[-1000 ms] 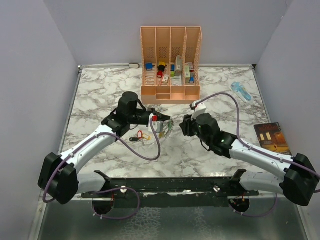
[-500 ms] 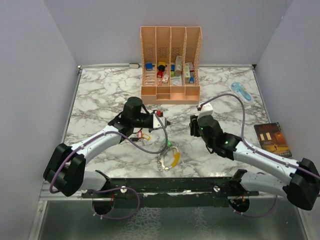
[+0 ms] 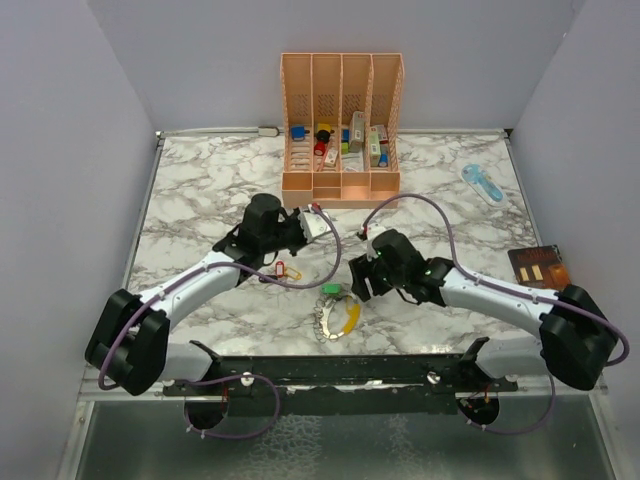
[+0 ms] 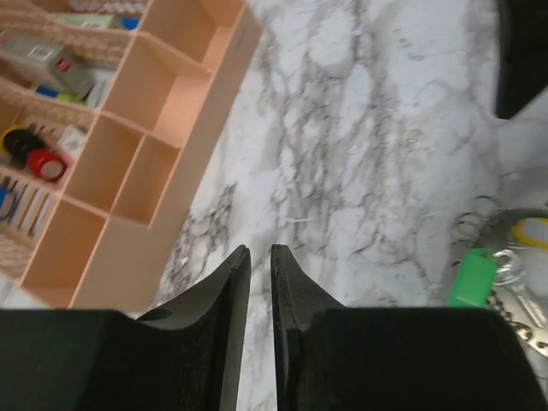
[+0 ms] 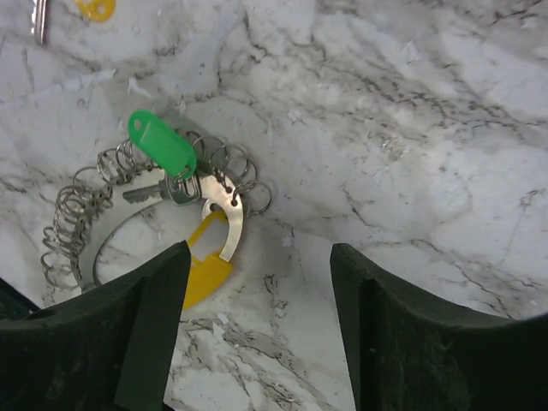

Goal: Put the keys on the keyring

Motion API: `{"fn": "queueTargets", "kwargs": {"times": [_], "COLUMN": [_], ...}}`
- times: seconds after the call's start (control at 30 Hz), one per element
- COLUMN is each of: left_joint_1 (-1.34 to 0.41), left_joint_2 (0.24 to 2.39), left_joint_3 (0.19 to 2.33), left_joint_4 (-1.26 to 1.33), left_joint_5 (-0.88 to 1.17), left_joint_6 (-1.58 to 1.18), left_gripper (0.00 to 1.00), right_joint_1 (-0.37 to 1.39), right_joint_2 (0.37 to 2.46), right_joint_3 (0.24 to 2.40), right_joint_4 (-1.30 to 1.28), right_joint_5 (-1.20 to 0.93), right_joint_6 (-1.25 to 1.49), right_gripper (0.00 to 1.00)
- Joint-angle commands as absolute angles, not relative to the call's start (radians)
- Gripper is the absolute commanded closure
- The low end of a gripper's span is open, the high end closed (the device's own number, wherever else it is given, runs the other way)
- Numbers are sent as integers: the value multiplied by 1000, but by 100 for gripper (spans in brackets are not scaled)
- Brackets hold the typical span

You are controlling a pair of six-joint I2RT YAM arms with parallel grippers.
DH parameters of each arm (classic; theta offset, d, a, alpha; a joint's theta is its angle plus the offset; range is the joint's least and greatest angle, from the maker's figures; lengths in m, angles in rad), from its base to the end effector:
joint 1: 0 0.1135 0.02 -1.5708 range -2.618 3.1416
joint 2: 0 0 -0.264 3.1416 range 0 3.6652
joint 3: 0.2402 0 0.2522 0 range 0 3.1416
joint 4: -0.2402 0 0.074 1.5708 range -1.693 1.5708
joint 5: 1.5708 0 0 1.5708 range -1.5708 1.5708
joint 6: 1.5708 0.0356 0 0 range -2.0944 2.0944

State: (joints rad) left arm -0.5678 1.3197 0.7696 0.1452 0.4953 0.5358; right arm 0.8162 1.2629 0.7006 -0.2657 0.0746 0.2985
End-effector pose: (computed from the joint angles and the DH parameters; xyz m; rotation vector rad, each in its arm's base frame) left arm 0.2366 -0.1710 0.2508 1.2870 1.4763 -0.5088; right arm 0.1754 0.1827 0.2046 -0.5903 2.3678 0.4254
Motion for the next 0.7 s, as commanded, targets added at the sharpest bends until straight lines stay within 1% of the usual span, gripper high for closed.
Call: {"fn": "queueTargets", "kwargs": {"times": [0.0,0.13,0.2,0.23,0.3,0.37,0.5,0.67], "left_joint_1": [-494,-404,-387,-381,-369,-357,-334,-327], "left_joint_2": [1279,1299,1313,1317,1326,1339,1344,1333], "left_joint_3": [789,848,872,881,898,918,932,920], "left_joint_4": [145,133,129,133,138,137,160,156], "left_joint_5": [281,280,274,270,264,259,263,285], "left_joint_6": [480,460,465,466,466,461,457,456], "left_gripper": [75,59,47,43,28,21,19,19], "right_joint_1": [818,819,827,833,850,858,861,838], "right_joint_2": [1312,1361,1389,1405,1443,1484,1554,1635], "right_joint_3": [700,711,715,717,732,754,793,837], "right_joint_4": [-266,-278,-272,-266,-276,-300,-335,-457], "right_joint_5": [-95,-103,-101,-94,-48,13,124,350], "right_joint_6": [313,320,334,341,354,368,394,424], "right_gripper": [29,25,23,23,22,22,22,20]}}
